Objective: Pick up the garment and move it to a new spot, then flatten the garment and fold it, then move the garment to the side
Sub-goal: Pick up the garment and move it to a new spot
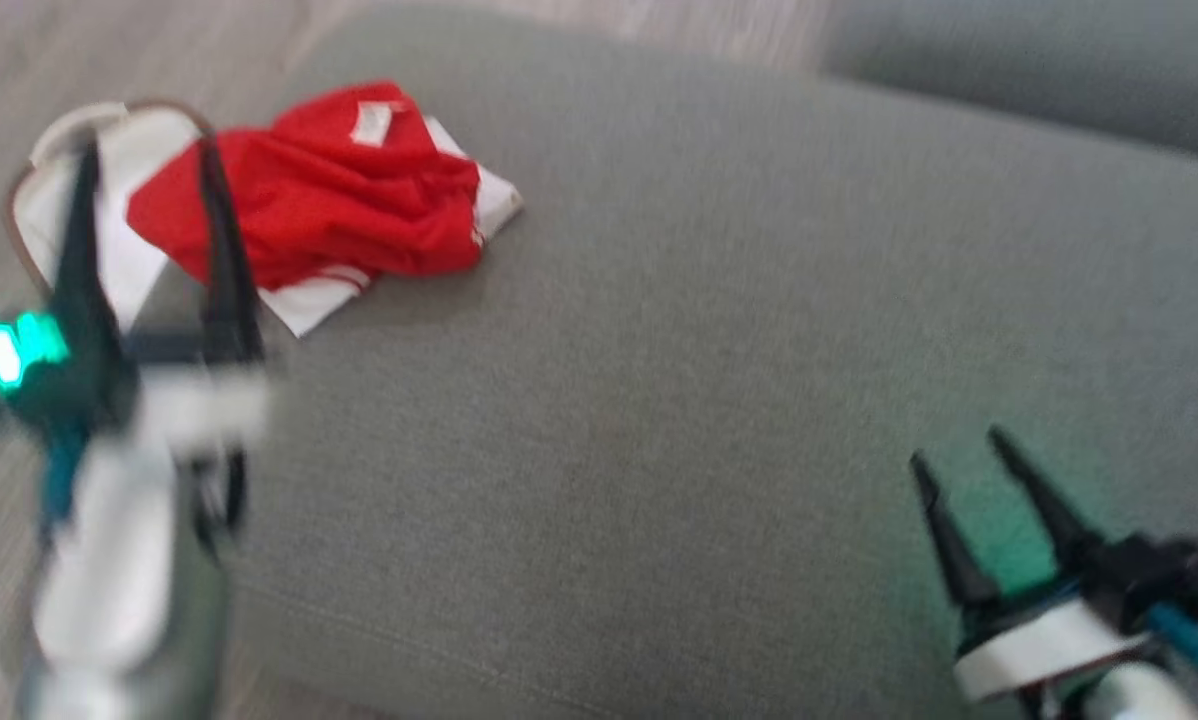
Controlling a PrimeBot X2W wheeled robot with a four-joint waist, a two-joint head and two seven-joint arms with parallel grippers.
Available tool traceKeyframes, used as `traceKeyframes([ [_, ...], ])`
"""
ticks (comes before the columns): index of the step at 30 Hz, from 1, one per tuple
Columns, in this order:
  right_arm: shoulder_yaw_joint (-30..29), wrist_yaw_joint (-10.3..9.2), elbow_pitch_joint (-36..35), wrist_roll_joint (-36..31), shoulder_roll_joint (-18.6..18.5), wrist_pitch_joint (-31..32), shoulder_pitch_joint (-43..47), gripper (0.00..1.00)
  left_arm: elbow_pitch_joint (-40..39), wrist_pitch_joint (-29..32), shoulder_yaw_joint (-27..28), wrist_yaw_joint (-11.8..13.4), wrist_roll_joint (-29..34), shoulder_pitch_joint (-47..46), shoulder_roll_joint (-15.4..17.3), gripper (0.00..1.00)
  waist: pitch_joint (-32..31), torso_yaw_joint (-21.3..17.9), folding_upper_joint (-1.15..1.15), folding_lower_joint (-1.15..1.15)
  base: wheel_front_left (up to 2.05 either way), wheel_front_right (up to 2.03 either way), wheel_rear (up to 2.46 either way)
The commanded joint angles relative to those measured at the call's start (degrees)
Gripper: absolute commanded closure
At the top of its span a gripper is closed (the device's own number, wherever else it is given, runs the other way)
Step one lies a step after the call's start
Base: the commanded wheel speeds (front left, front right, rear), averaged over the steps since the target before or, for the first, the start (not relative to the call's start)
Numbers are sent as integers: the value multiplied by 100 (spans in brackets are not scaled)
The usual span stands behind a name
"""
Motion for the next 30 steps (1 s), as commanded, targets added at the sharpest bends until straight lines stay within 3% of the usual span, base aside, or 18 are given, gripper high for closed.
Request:
traceKeyframes([
  [1,116,39,-258,-52,-262,-62,-252,0,126,116,246,-71,-36,-730,254,0,698,-124,0,-2,0,0,0],
  [5,99,39,-490,-64,-701,-62,-484,0,1346,741,205,-242,-1,-2315,511,0,1100,-214,0,-2,0,0,0],
  [6,96,39,-622,-57,-876,-62,-597,0,2076,1158,246,-302,-108,-2937,545,0,1251,-302,0,-2,0,0,0],
  [11,-29,39,-1005,-35,-1188,-29,-725,0,3733,2105,303,-385,-383,-3875,468,0,1553,-430,0,-2,0,0,0],
  [18,-136,39,-1507,-115,-1435,173,-668,0,5244,2128,255,-487,-597,-4098,127,0,1899,-513,0,-2,0,0,0],
  [26,-184,39,-1817,-158,-1531,320,-665,0,6261,2031,282,-420,-727,-4276,8,0,2191,-568,0,-2,0,0,0],
  [27,-202,39,-1832,-158,-1527,329,-661,0,6351,2019,284,-450,-753,-4301,-14,43,2203,-568,0,-2,0,0,0],
  [28,-219,39,-1844,-158,-1524,333,-656,0,6415,1973,286,-473,-774,-4327,-24,100,2214,-566,0,-2,0,0,0],
  [30,-255,39,-1847,-164,-1507,331,-652,0,6503,1835,266,-519,-783,-4370,-14,100,2214,-565,0,-2,0,0,0],
])
